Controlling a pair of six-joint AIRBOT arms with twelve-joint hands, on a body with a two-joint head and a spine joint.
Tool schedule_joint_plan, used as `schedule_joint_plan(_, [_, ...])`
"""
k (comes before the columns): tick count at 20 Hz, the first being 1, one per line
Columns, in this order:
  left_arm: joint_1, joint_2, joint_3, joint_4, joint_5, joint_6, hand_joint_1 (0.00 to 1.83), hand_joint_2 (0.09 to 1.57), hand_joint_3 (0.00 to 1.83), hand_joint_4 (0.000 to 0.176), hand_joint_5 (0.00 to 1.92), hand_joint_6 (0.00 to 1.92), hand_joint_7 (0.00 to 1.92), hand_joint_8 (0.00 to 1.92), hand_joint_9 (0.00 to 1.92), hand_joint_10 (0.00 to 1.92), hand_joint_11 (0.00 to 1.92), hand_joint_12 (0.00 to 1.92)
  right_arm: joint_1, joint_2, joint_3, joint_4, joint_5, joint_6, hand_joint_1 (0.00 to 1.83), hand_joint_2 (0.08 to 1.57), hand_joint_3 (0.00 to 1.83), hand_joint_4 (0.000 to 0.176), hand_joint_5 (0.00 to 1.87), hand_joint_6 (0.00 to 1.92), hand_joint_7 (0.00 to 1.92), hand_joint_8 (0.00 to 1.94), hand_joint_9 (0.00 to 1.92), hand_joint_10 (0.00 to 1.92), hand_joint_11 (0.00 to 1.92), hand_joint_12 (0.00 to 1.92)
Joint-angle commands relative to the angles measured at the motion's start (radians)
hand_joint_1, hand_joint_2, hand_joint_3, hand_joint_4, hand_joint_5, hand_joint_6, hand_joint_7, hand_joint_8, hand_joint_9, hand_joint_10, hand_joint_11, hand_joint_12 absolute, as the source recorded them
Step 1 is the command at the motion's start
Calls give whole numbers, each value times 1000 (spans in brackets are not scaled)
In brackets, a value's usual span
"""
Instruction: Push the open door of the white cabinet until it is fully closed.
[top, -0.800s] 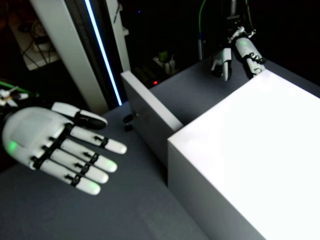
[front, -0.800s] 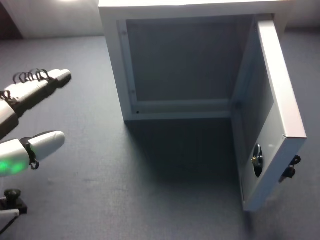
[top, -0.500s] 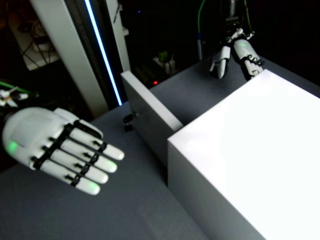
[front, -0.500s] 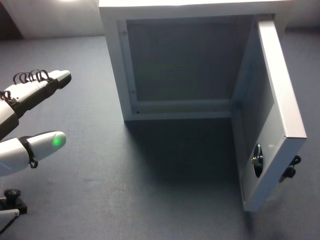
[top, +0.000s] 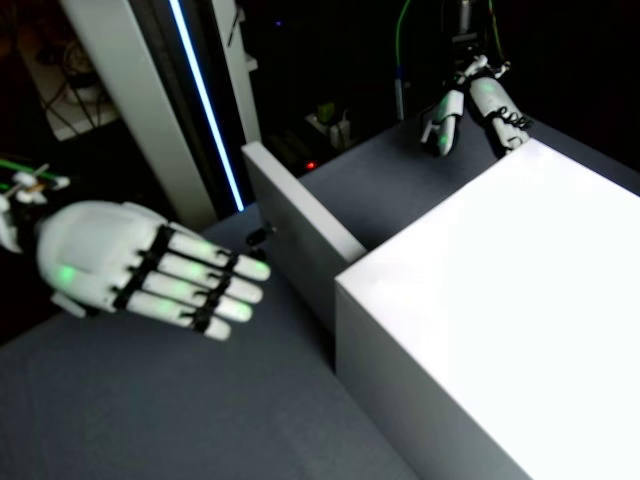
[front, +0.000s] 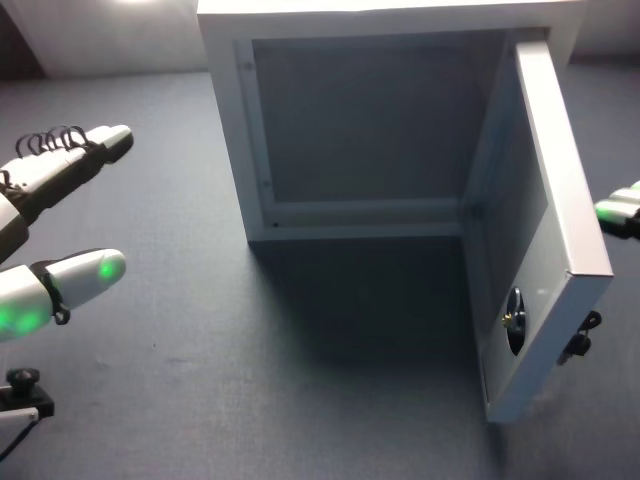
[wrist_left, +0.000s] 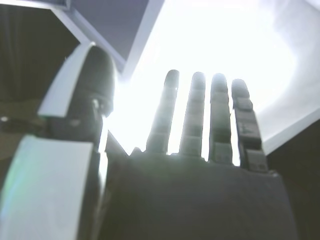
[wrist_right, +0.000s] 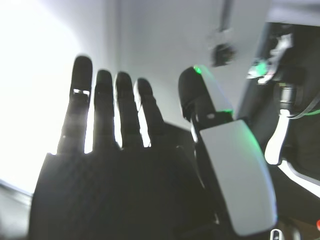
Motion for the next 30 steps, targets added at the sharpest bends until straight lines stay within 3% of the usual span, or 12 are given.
schedule_joint_plan(1, [-1, 0, 6, -22, -133, -9, 287, 1388, 0, 26, 0, 0, 0, 0, 0, 0, 0, 0, 20, -2, 7, -2, 101, 13, 703, 1412, 0, 0, 206, 54, 196, 4, 24, 408, 0, 1109])
schedule_joint_plan(4, [3, 3, 5, -27, -142, -9, 301, 1398, 3, 7, 0, 0, 0, 0, 0, 0, 0, 0, 40, -3, 8, -33, 89, 20, 633, 1424, 4, 0, 186, 32, 178, 0, 9, 397, 0, 1093])
schedule_joint_plan(7, [6, 4, 3, -33, -149, -8, 275, 1397, 2, 15, 0, 0, 0, 0, 0, 0, 0, 0, 66, -4, 9, -68, 75, 25, 625, 1427, 2, 0, 194, 28, 174, 5, 10, 386, 0, 1068])
schedule_joint_plan(9, [10, 5, 3, -38, -154, -8, 269, 1391, 0, 21, 0, 0, 0, 0, 0, 0, 0, 0, 89, -9, 14, -92, 63, 31, 680, 1407, 0, 0, 225, 39, 215, 11, 40, 443, 0, 1235])
schedule_joint_plan(10, [11, 6, 2, -39, -155, -8, 269, 1393, 0, 13, 0, 0, 0, 0, 0, 0, 0, 0, 98, -12, 15, -98, 60, 32, 680, 1405, 0, 0, 218, 39, 223, 8, 20, 499, 0, 1268])
schedule_joint_plan(11, [12, 7, 2, -40, -156, -8, 258, 1392, 0, 28, 0, 0, 0, 0, 0, 0, 0, 0, 108, -15, 17, -109, 55, 34, 642, 1413, 1, 0, 209, 37, 216, 3, 3, 491, 0, 1209])
schedule_joint_plan(18, [16, 7, 1, -48, -162, -7, 264, 1389, 0, 22, 0, 0, 0, 0, 0, 0, 0, 0, 163, -44, 34, -158, 24, 53, 638, 1419, 4, 0, 247, 57, 224, 4, 0, 526, 0, 1224])
schedule_joint_plan(19, [16, 7, 1, -51, -165, -6, 250, 1387, 0, 34, 0, 0, 0, 0, 0, 0, 0, 0, 180, -56, 41, -171, 14, 58, 664, 1414, 1, 0, 255, 60, 230, 6, 0, 546, 0, 1229])
schedule_joint_plan(21, [18, 7, 1, -55, -166, -6, 253, 1388, 0, 32, 0, 0, 0, 0, 0, 0, 0, 0, 202, -75, 50, -185, 2, 63, 669, 1416, 0, 0, 256, 64, 239, 7, 0, 621, 0, 1362])
schedule_joint_plan(25, [20, 6, 1, -58, -169, -6, 262, 1385, 0, 29, 0, 0, 0, 0, 0, 0, 0, 0, 258, -125, 78, -224, -36, 86, 737, 1388, 0, 0, 255, 80, 261, 9, 67, 712, 0, 1413])
schedule_joint_plan(28, [23, 5, 1, -63, -174, -6, 264, 1385, 0, 28, 0, 0, 0, 0, 0, 0, 0, 0, 293, -162, 99, -246, -53, 101, 632, 1422, 4, 0, 196, 84, 208, 3, 0, 638, 0, 1295])
schedule_joint_plan(30, [26, 5, 0, -65, -175, -6, 250, 1387, 0, 32, 0, 0, 0, 0, 0, 0, 0, 0, 317, -185, 112, -260, -68, 107, 631, 1412, 0, 0, 190, 107, 233, 11, 0, 757, 0, 1415])
